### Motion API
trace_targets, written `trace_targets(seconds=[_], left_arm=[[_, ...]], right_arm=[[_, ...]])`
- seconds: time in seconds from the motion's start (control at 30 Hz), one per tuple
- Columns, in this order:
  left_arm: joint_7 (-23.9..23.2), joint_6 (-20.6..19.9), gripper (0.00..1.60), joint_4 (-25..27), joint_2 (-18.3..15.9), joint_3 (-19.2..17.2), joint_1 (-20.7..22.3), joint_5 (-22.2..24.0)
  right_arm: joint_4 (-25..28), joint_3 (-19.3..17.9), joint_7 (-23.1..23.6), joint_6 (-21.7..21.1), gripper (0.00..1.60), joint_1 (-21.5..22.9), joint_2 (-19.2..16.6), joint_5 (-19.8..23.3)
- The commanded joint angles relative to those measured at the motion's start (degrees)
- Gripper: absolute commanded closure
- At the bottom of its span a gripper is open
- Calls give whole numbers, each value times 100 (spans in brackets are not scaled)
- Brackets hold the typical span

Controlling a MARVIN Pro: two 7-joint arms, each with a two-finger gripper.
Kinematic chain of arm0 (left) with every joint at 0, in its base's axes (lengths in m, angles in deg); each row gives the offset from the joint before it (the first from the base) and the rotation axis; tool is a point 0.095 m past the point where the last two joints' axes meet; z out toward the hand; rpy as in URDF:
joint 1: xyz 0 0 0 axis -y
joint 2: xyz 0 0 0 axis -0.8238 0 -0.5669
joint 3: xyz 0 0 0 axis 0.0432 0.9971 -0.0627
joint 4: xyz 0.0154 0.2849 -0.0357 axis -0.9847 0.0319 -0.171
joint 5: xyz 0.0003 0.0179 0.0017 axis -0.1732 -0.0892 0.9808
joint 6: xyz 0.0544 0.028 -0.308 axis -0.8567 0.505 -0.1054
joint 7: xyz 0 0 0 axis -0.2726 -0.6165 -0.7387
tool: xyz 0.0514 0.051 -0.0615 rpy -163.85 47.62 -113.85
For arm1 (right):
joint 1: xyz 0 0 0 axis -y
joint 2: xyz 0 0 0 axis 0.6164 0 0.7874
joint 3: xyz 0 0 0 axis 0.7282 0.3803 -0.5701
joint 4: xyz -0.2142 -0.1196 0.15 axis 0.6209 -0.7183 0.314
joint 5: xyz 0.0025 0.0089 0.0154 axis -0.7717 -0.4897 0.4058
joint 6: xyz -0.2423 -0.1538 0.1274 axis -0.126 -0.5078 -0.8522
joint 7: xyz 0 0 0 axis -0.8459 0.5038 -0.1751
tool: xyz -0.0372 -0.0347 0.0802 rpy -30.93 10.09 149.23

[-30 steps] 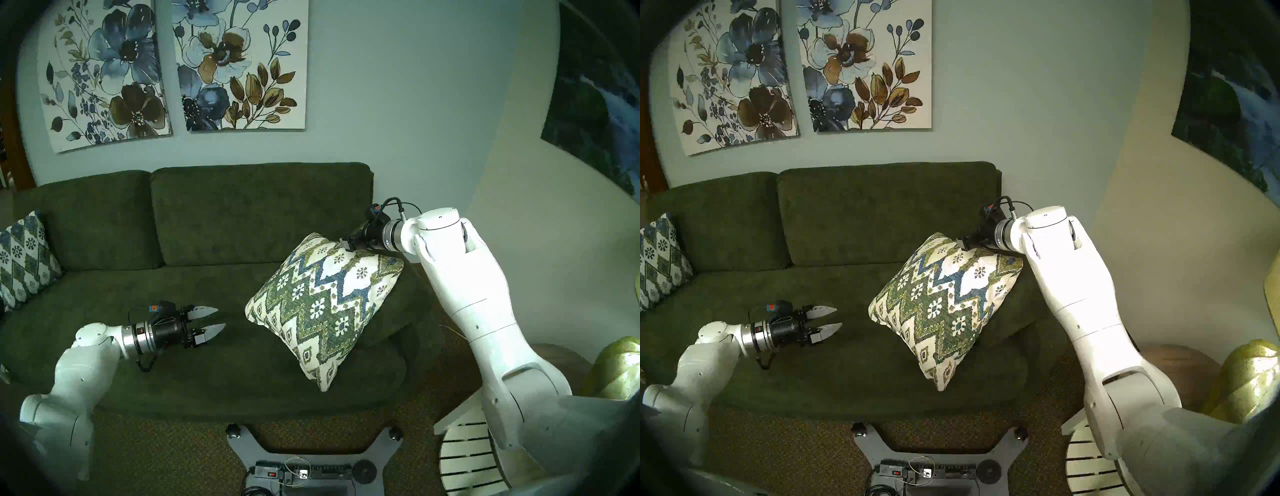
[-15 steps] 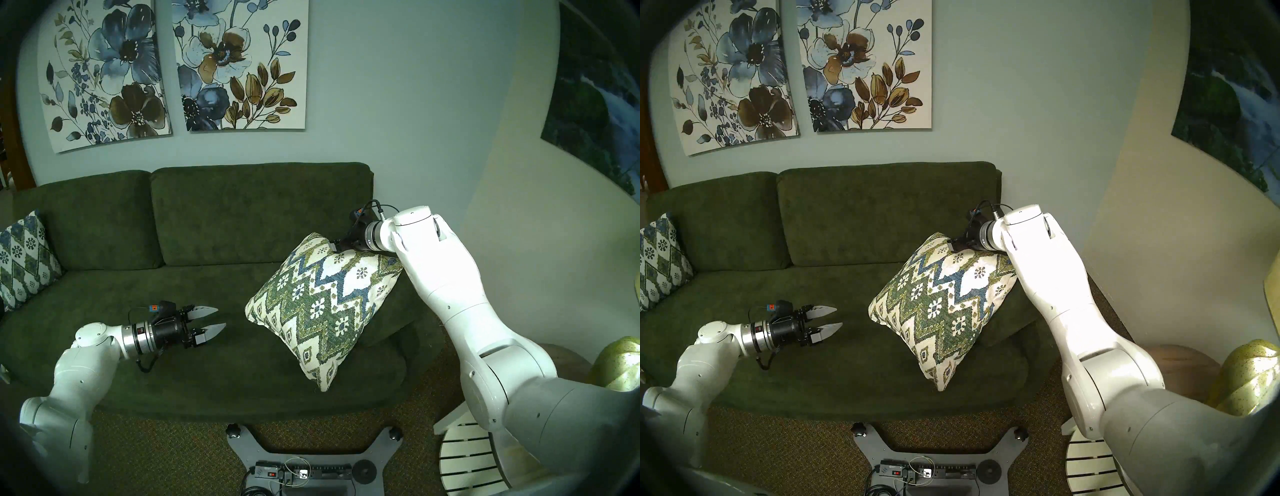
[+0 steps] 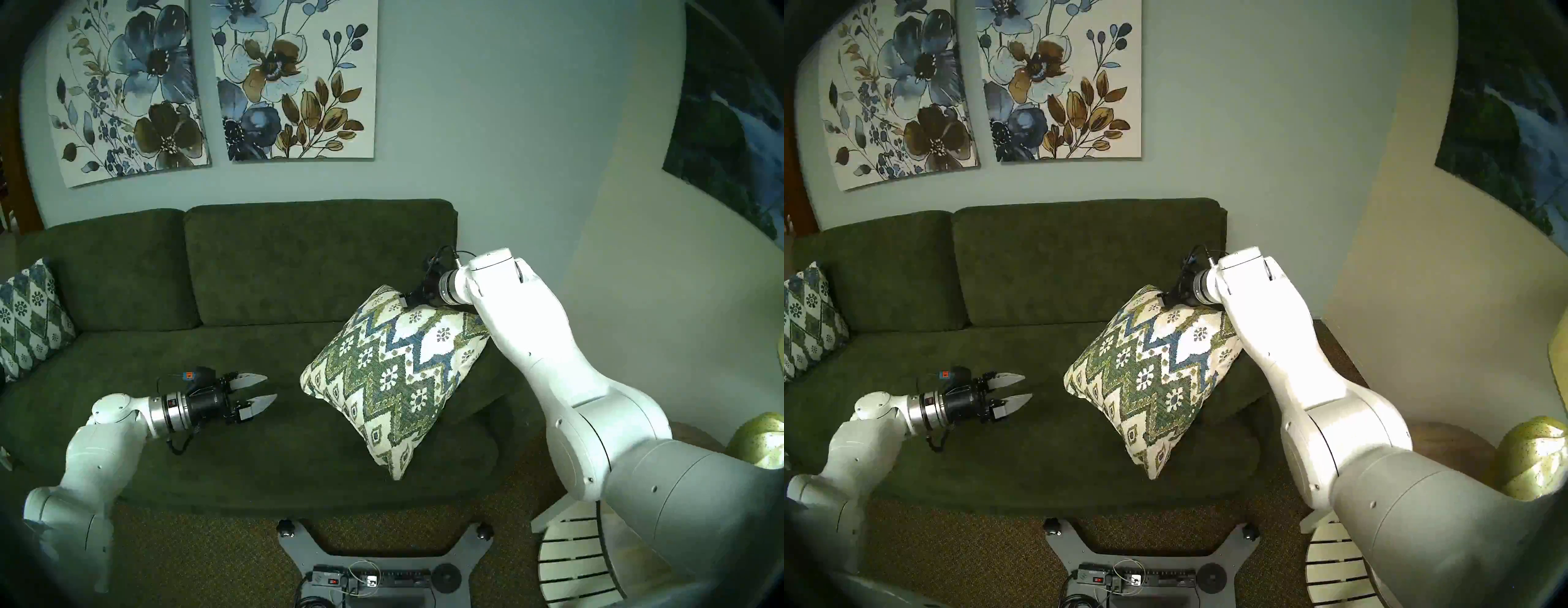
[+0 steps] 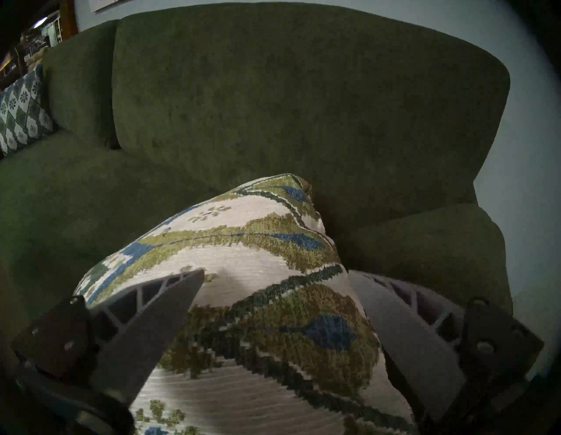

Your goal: Fix throw pillow on sofa

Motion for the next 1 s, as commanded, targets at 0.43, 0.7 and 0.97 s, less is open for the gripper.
trace_targets(seconds=[0.43,0.7,0.97], left_arm=[[10,-8,0,103,3,-48,-26,36],[21,-12,0,118,2,-52,-37,35],[31,-13,0,133,2,-56,-47,35]], right_arm=[[-1912,265,24,384,0,868,308,-161],[-2749,313,72,787,0,1001,419,-142],[-3262,325,101,1166,0,1141,433,-145]])
